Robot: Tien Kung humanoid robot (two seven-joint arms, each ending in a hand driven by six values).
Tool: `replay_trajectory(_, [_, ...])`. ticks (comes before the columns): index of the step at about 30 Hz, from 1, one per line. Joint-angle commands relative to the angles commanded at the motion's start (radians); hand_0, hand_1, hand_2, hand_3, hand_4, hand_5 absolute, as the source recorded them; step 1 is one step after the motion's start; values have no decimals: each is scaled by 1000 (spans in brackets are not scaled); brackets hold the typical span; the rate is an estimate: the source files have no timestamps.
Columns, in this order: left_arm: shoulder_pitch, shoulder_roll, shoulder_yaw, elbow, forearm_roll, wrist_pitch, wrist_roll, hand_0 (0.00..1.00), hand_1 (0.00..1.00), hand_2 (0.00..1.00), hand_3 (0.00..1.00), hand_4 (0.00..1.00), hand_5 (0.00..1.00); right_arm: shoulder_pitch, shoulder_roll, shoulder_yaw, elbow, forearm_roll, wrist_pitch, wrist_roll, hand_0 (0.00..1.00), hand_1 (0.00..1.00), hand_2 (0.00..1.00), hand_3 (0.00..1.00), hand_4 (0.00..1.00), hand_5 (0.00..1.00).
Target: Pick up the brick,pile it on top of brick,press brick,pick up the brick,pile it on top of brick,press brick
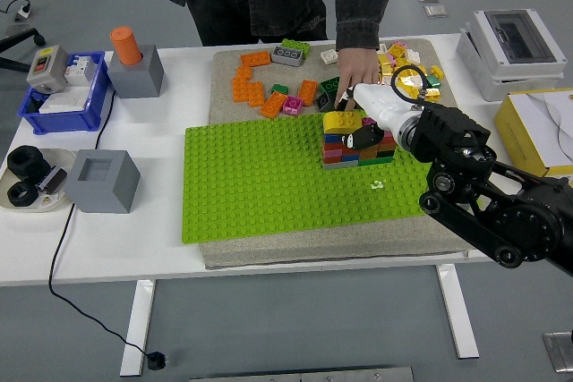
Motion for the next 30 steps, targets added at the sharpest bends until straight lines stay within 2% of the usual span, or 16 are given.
replay_trajectory(29, [-3,-1,1,0,3,0,1,627,584,546,575,583,277,3,-14,5,2,9,1,6,913,846,866,647,762,205])
replay_trajectory(30, [-3,-2,1,0,3,0,1,627,584,546,575,581,276,3,-14,4,2,10,1,6,914,847,871,686,818,232])
